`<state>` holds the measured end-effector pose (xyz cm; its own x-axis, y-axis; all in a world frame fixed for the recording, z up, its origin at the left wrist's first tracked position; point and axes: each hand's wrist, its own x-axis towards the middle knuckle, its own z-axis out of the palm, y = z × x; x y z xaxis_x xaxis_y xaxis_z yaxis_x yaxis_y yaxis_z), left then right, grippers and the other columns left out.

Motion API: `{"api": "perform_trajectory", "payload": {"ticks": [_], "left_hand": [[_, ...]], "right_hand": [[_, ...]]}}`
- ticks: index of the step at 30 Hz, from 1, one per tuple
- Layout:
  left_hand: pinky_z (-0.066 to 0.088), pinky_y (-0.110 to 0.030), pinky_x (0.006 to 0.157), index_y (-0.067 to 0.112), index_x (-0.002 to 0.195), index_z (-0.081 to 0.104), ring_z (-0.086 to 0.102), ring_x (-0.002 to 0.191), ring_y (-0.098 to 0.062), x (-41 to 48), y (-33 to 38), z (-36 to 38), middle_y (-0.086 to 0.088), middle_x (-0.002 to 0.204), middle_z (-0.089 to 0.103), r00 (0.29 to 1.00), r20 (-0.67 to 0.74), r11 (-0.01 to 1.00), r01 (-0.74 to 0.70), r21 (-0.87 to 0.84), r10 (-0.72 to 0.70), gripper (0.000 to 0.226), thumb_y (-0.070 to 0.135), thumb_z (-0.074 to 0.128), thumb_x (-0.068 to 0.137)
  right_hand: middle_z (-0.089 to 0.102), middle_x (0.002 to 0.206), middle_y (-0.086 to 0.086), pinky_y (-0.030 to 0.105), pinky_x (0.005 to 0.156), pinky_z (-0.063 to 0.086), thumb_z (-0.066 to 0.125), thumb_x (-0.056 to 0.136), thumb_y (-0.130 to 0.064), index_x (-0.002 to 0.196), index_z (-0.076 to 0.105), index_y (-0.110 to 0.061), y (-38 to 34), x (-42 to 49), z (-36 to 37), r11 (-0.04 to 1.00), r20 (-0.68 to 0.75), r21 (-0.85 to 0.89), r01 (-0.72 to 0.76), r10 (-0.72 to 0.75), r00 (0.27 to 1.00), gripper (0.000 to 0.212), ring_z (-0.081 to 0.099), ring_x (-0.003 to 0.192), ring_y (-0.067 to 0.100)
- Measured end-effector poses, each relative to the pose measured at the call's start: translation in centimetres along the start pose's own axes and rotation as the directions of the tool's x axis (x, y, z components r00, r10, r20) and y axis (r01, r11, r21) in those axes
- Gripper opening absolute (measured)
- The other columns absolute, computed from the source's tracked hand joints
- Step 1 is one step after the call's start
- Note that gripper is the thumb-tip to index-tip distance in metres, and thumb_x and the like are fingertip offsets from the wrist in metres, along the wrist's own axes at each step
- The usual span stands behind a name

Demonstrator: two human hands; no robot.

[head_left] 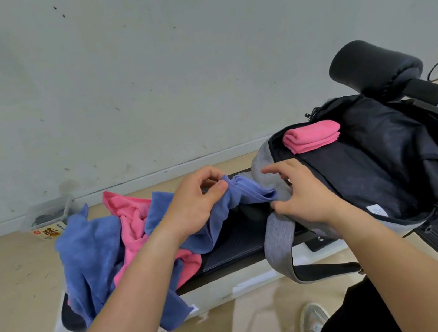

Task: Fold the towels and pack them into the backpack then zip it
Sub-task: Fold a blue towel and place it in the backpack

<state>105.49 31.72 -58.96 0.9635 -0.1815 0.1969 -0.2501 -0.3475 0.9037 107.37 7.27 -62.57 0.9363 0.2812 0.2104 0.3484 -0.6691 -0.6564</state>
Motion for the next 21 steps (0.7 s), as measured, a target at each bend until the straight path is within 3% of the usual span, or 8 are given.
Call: {"api": "perform_trajectory", "payload": {"ticks": [3,6,10,13,17,19,21], "left_hand": [[0.042,-0.012,0.068,0.021,0.086,0.064,0.055,0.068,0.004,-0.3,1.2,-1.8,0.010,0.078,0.063,1.000,-0.017,1.000,-0.019,0.004,0.020,0.020,0.004,0.059,0.095],[0.044,-0.017,0.066,0.021,0.086,0.064,0.056,0.068,-0.003,-0.4,2.4,-3.2,0.011,0.075,0.063,0.997,-0.069,0.999,-0.039,-0.008,0.038,0.012,0.012,0.061,0.093],[0.043,-0.021,0.061,0.020,0.085,0.063,0.053,0.066,-0.007,-0.4,4.4,-4.5,0.004,0.074,0.061,0.988,-0.154,0.998,-0.042,-0.048,0.035,0.022,0.004,0.056,0.098],[0.043,-0.023,0.065,0.019,0.086,0.062,0.053,0.069,-0.006,0.2,7.0,-5.6,0.004,0.077,0.061,0.960,-0.277,0.991,-0.067,-0.118,0.032,0.019,0.006,0.057,0.098],[0.048,-0.028,0.078,0.024,0.083,0.065,0.057,0.075,-0.004,1.9,11.4,-7.9,0.010,0.080,0.064,0.862,-0.498,0.969,-0.193,-0.153,0.094,0.015,0.014,0.063,0.095],[0.051,-0.029,0.080,0.024,0.084,0.065,0.058,0.076,-0.004,2.5,13.2,-8.5,0.012,0.081,0.065,0.829,-0.544,0.968,-0.224,-0.111,0.129,0.013,0.017,0.064,0.094],[0.054,-0.033,0.084,0.023,0.085,0.065,0.061,0.080,-0.008,3.1,14.3,-8.6,0.009,0.084,0.067,0.822,-0.554,0.971,-0.219,-0.097,0.130,0.010,0.020,0.063,0.094]], "right_hand": [[0.045,0.127,-0.013,0.031,0.102,0.035,0.080,0.067,-0.026,0.115,0.060,-0.042,-0.5,0.2,-0.1,1.000,0.037,-0.005,0.025,-0.025,0.999,0.054,0.042,0.122,0.017],[0.054,0.118,-0.012,0.030,0.095,0.039,0.086,0.061,-0.037,0.101,0.066,-0.041,-2.0,0.5,0.0,0.997,0.056,0.059,0.056,-0.060,0.997,0.045,0.051,0.114,0.013],[0.067,0.089,-0.007,0.032,0.078,0.047,0.080,0.075,-0.020,0.088,0.069,-0.018,-4.5,1.1,-0.9,0.978,-0.002,0.172,0.121,-0.122,0.992,0.017,0.062,0.086,0.009],[0.065,0.074,-0.007,0.033,0.070,0.047,0.069,0.075,-0.012,0.081,0.065,-0.011,-7.8,2.3,-3.9,0.935,-0.060,0.331,0.126,-0.112,0.992,0.007,0.056,0.072,0.005],[0.071,0.102,0.013,0.036,0.081,0.053,0.057,0.078,-0.017,0.106,0.066,-0.002,-13.2,4.5,-8.5,0.807,-0.145,0.575,0.132,-0.059,0.988,0.032,0.064,0.090,0.014],[0.072,0.104,0.009,0.039,0.083,0.054,0.061,0.085,-0.022,0.111,0.062,-0.004,-15.2,5.3,-9.9,0.771,-0.203,0.622,0.139,-0.013,0.979,0.032,0.068,0.093,0.015],[0.073,0.106,0.001,0.036,0.084,0.057,0.067,0.090,-0.023,0.113,0.063,-0.013,-16.4,5.6,-10.5,0.806,-0.182,0.578,0.125,-0.022,0.983,0.025,0.071,0.095,0.013]]}}
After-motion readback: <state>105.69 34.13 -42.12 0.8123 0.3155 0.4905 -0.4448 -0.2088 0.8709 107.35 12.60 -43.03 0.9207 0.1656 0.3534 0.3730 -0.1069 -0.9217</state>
